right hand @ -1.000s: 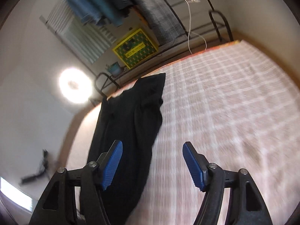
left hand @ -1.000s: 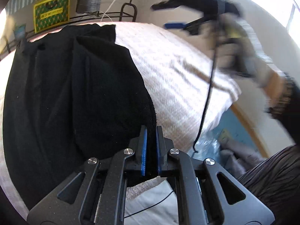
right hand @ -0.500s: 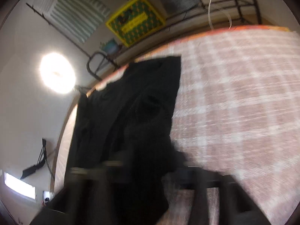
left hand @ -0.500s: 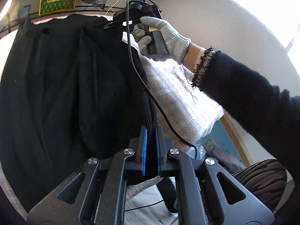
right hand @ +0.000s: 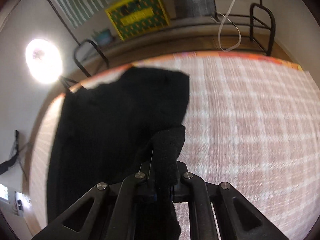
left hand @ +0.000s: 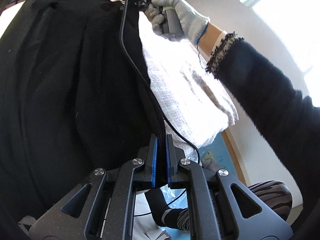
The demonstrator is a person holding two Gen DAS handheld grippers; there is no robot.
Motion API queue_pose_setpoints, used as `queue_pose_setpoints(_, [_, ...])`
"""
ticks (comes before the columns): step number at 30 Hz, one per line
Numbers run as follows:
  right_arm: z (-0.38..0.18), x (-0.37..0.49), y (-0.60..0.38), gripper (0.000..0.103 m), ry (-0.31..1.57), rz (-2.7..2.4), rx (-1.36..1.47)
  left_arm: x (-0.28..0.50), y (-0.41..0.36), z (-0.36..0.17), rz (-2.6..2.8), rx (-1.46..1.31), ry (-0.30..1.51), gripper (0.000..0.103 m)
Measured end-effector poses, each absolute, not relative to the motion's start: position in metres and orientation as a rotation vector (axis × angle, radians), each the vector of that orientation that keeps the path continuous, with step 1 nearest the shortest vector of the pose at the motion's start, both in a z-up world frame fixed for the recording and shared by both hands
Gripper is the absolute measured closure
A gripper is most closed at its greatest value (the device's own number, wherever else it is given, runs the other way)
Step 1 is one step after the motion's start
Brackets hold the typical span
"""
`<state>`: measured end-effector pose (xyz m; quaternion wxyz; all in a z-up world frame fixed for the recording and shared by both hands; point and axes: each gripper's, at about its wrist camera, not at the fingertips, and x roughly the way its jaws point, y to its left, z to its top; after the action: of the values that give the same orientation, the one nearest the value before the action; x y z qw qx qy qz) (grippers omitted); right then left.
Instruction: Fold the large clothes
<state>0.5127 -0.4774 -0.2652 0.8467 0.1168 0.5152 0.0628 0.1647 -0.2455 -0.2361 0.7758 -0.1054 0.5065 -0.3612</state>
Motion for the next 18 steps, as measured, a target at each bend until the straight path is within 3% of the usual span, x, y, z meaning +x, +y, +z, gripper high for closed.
queue_pose_setpoints(9, [-0.23,0.508,-0.465,0.098,1.038,0.12,0.27,0.159,-0.222,-0.239,-0.734,-0.436,1.062,0.098])
queue_pose_setpoints(18, [-0.196,0.519,-0.335,0.098,1.003,0.241,0.101,0.153,-0.186,-0.254,-0.678,-0.567,1.066,0.098])
